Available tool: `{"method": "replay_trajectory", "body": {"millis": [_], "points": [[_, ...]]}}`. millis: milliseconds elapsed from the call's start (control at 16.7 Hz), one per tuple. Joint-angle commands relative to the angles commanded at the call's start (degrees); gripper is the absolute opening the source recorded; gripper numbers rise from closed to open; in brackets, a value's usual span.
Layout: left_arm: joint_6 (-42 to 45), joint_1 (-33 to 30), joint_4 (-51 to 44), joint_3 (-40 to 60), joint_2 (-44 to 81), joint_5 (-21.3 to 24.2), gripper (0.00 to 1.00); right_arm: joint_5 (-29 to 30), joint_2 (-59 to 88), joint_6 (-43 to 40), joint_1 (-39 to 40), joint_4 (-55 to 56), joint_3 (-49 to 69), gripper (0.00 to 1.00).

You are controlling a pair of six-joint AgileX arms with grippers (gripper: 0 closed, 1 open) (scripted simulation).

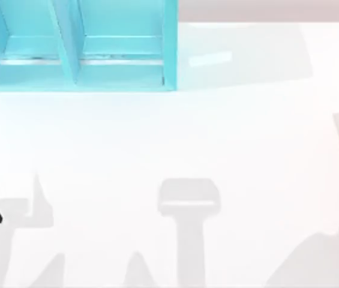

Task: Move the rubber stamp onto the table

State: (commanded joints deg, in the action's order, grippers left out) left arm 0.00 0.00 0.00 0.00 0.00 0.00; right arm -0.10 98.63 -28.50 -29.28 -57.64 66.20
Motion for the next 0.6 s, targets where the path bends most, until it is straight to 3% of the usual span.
{"method": "replay_trajectory", "body": {"millis": [300, 600], "points": [[0.00, 0.00, 0.00, 0.00, 0.00, 0.00, 1.00, 0.00, 4.23, 0.18, 0.14, 10.30, -6.08, 1.00], [0.00, 0.00, 0.00, 0.00, 0.00, 0.00, 1.00, 0.01, 4.60, 0.23, 0.18, 11.16, -6.58, 1.00]]}}
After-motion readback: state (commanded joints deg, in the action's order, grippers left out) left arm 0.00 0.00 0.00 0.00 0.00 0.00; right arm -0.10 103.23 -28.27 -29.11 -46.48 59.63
